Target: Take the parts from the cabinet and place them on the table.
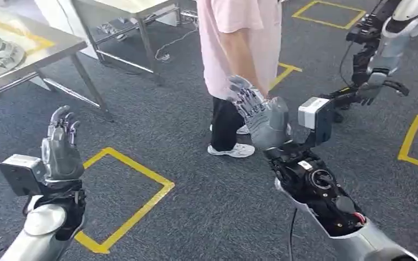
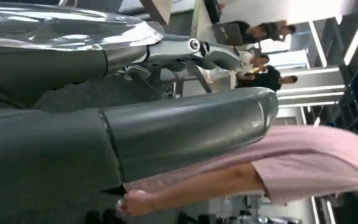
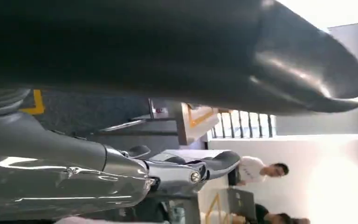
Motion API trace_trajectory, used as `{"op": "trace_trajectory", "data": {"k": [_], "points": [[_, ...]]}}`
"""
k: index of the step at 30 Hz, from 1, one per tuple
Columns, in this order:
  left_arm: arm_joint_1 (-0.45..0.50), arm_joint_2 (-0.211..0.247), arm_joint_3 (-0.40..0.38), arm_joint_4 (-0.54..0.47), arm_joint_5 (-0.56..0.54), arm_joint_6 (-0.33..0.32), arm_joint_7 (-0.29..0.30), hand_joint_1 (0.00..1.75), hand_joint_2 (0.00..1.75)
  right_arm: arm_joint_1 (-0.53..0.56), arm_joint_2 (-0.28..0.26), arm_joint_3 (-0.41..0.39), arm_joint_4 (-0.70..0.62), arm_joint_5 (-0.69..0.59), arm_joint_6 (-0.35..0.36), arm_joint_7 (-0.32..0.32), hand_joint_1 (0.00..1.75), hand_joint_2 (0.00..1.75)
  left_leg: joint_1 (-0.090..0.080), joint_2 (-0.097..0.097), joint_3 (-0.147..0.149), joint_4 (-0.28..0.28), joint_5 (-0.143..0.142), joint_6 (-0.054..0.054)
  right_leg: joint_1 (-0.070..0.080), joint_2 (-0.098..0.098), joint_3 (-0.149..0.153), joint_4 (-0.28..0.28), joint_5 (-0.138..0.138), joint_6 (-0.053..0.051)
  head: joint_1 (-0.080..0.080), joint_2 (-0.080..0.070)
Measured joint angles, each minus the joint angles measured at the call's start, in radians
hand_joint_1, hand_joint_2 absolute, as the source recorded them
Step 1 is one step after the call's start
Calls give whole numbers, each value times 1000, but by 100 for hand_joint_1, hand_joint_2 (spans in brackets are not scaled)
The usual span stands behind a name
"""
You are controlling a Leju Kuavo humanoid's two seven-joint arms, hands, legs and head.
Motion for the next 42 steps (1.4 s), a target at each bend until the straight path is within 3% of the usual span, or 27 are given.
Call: {"op": "trace_trajectory", "data": {"k": [2, 4, 5, 7, 8, 9, 11, 12, 13, 17, 18, 19, 20, 22, 23, 24, 26, 27, 28, 29, 32, 33, 34, 35, 38, 40, 42], "points": [[-1, -1, 0, 0, 0, 0, 0, 0, 0, 0, 0, -1, 0, 0, 0, 0, 0, 0, 1, 27, 8, -5, -3, -12, 0, 29, -1, -2, 3, -14, -3, 0], [-3, 0, 0, -1, 0, 0, -2, 0, 0, -4, 1, -1, 0, 0, 0, -1, 0, 0, 8, -65, -18, 62, -51, -18, -9, 49, 2, -9, 9, -28, -14, 0], [-3, 0, 0, -1, 0, 0, -2, 0, 0, -3, 2, -1, 0, 0, 0, -1, 0, 0, 8, -90, -59, 145, -95, -18, -9, 58, 1, -9, 10, -32, -24, 0], [3, 1, 0, -1, 0, 0, -2, 0, 0, -1, 3, 1, 2, 0, 3, 0, 0, 0, 5, -105, -148, 310, -154, -18, -6, 84, -2, -9, 10, -34, -38, 0], [5, 1, 0, 0, -1, 0, -2, 0, 0, 0, 3, 1, 5, 0, 3, 0, 0, 0, 4, -105, -171, 342, -150, -18, -5, 98, -1, -8, 10, -34, -41, 0], [6, 1, 0, 0, -1, -3, -2, 0, 0, 0, 3, 1, 8, 2, 5, -1, 0, 0, 4, -106, -167, 316, -119, -15, -4, 115, 0, -7, 10, -34, -42, 0], [3, 2, 0, 0, -3, -8, -2, 0, 0, 0, 3, 1, 8, 10, 10, -1, 0, 0, 4, -120, -101, 152, -18, -6, -4, 144, 1, -3, 9, -33, -47, 0], [0, 2, 0, 0, -4, -9, -2, 0, 0, 0, 3, 1, 8, 12, 12, -1, 0, 0, 5, -143, -63, 62, 26, -2, -4, 156, 1, 0, 7, -31, -50, 0], [-3, 2, 0, 0, -4, -10, -2, 0, 0, 0, 3, 0, 9, 12, 14, -2, 0, 0, 11, -186, -44, 21, 20, 0, -2, 167, -6, 4, 4, -26, -50, 0], [-7, 1, 0, 0, -7, -15, -2, 0, 0, -2, 3, -1, 14, 12, 15, -2, 0, 0, 4, -136, -39, 11, 26, 15, -8, 206, -16, 0, 8, 1, -50, 0], [-11, -2, 0, 0, -7, -15, -2, 0, 0, 2, 3, -5, 14, 12, 15, -3, 0, 0, 10, -118, -32, 3, 29, 21, -6, 170, -30, 31, -4, 1, -51, 0], [-11, -4, 0, 0, -7, -15, -3, 0, 0, -1, 3, -7, 15, 12, 15, -2, 0, 0, 11, -113, -26, 1, 28, 24, 1, 114, -45, 78, -30, 9, -34, 0], [-13, -4, 0, 0, -7, -16, -3, 0, 0, -6, 3, -8, 16, 12, 15, -3, 0, 0, 10, -102, -24, 1, 26, 28, -3, 83, -74, 149, -70, 16, -20, 0], [-9, -4, 0, 0, -7, -17, -3, 0, 0, -5, 3, -8, 18, 12, 15, -2, 0, 0, 8, -79, -23, 1, 23, 29, -10, 62, -149, 306, -140, 24, -16, 0], [-9, -4, 0, 0, -7, -17, -3, 0, 0, -3, 3, -7, 19, 12, 16, -2, 0, 0, 8, -67, -23, 2, 21, 29, -13, 59, -167, 342, -146, 27, -12, 0], [-8, -4, 0, 0, -7, -17, -3, 0, 0, -3, 3, -7, 21, 12, 17, -2, 0, 0, 8, -56, -21, 2, 19, 28, -16, 58, -159, 323, -127, 29, -7, 0], [-9, -4, 0, 0, -7, -17, -3, 0, 0, -3, 3, -8, 23, 12, 16, -2, 0, 0, 8, -34, -12, 2, 12, 23, -17, 46, -79, 167, -42, 25, 1, 0], [-9, -5, 0, 0, -7, -17, -3, 0, 0, -5, 3, -11, 23, 12, 16, -2, 0, 0, 7, -25, -5, 2, 8, 18, -14, 10, -27, 66, 3, 20, 6, 0], [-9, -5, 0, 0, -8, -17, -3, 0, 0, -9, 3, -11, 23, 12, 16, -3, 0, 0, 0, -16, -2, 1, 4, 13, 0, -39, -3, 20, -10, 16, 9, 0], [-10, -5, 1, 0, -7, -17, -3, 0, 0, -12, 3, -11, 24, 12, 17, -3, 0, 0, -6, -6, -4, 5, 2, 8, 4, -31, 9, 6, -10, -1, 9, 0], [-10, -5, 1, 0, -8, -17, -3, 0, 0, -7, 4, -12, 24, 12, 16, -3, 0, 0, -9, 36, 3, -1, 0, -4, 4, 10, -4, 9, -7, -17, -4, 0], [-12, -5, 1, 0, -8, -17, -3, 0, 0, -6, 5, -12, 24, 12, 16, -3, 0, 0, -3, 18, 2, 4, -13, -13, -4, 23, 5, 0, -2, -27, -5, 0], [-12, -5, 2, 0, -8, -17, -4, 0, 0, -11, 6, -13, 24, 12, 16, -5, 0, 0, 2, -46, -8, 38, -35, -14, -4, 36, 4, -2, 1, -32, -13, 0], [-12, -5, 2, 0, -8, -17, -5, 0, 0, -13, 6, -13, 24, 12, 17, -5, 0, 0, 3, -83, -47, 118, -76, -13, -4, 48, 3, -2, 2, -38, -17, 0], [0, -4, 2, 0, -8, -17, -5, 0, 0, -8, 8, -11, 25, 12, 17, -5, 0, 0, 1, -106, -175, 345, -146, -14, -1, 90, 2, -1, 2, -40, -36, 0], [1, -2, 2, 0, -8, -17, -5, 0, 0, -7, 8, -11, 27, 12, 17, -5, 0, 0, 0, -107, -170, 295, -85, -9, -1, 122, 4, 0, 2, -41, -42, 0], [-1, -2, 2, 0, -8, -14, -3, 0, 0, -8, 8, -10, 27, 12, 17, -4, 0, 0, 1, -134, -89, 104, 20, 1, -1, 151, 8, 2, 1, -39, -48, 0]]}}
